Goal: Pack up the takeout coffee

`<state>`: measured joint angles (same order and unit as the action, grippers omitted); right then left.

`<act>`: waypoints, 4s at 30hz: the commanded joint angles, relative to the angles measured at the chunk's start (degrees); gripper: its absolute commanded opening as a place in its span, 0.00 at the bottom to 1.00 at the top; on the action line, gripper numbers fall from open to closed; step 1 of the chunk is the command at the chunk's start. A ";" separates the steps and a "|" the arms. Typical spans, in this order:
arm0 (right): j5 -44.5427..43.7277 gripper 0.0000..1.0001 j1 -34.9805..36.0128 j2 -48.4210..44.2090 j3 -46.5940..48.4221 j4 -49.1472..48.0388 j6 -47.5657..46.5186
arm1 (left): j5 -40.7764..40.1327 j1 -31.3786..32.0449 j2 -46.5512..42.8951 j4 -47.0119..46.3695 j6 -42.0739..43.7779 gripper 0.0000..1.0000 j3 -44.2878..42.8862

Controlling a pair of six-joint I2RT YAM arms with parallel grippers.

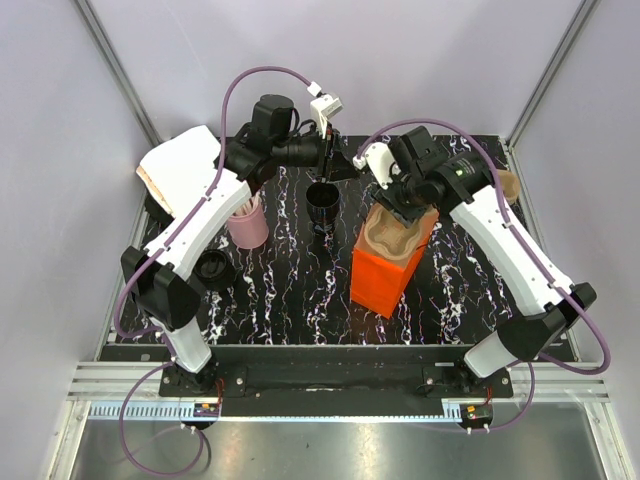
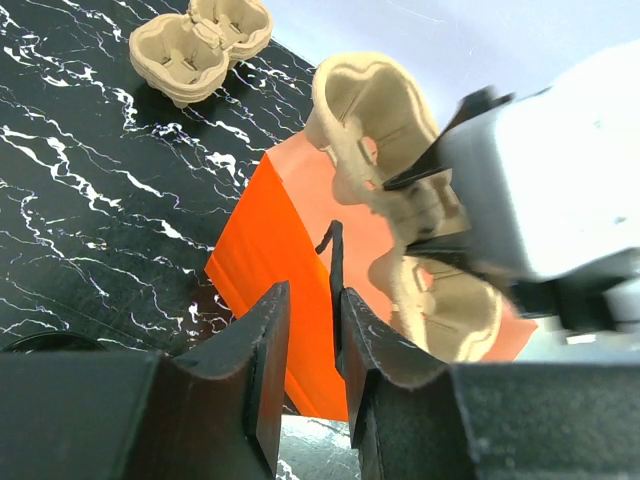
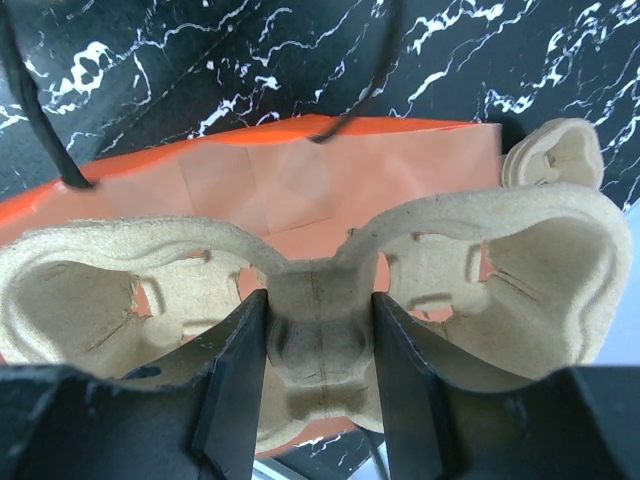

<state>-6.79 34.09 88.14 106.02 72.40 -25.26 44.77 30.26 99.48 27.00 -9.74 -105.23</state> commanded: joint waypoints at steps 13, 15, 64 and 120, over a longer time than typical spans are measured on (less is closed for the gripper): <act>3.97 0.48 1.24 -4.03 -3.53 -1.39 0.47 | -2.23 -0.29 -0.08 -3.27 -0.72 0.22 1.08; 4.15 0.48 1.33 -4.20 -4.15 -1.39 0.56 | -2.50 -0.20 0.10 -3.27 -0.81 0.21 1.08; 4.94 0.48 1.69 -4.03 -13.91 -4.99 5.22 | -5.05 -0.20 -1.40 -3.98 -1.51 0.00 3.10; 6.61 0.61 1.60 -3.76 -20.50 -7.45 5.74 | -5.93 -0.03 -0.25 -4.24 -2.30 0.00 3.19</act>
<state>-0.75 35.16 86.32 84.18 65.21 -19.31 39.79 30.26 99.50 25.89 -11.92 -101.78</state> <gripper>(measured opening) 0.584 0.012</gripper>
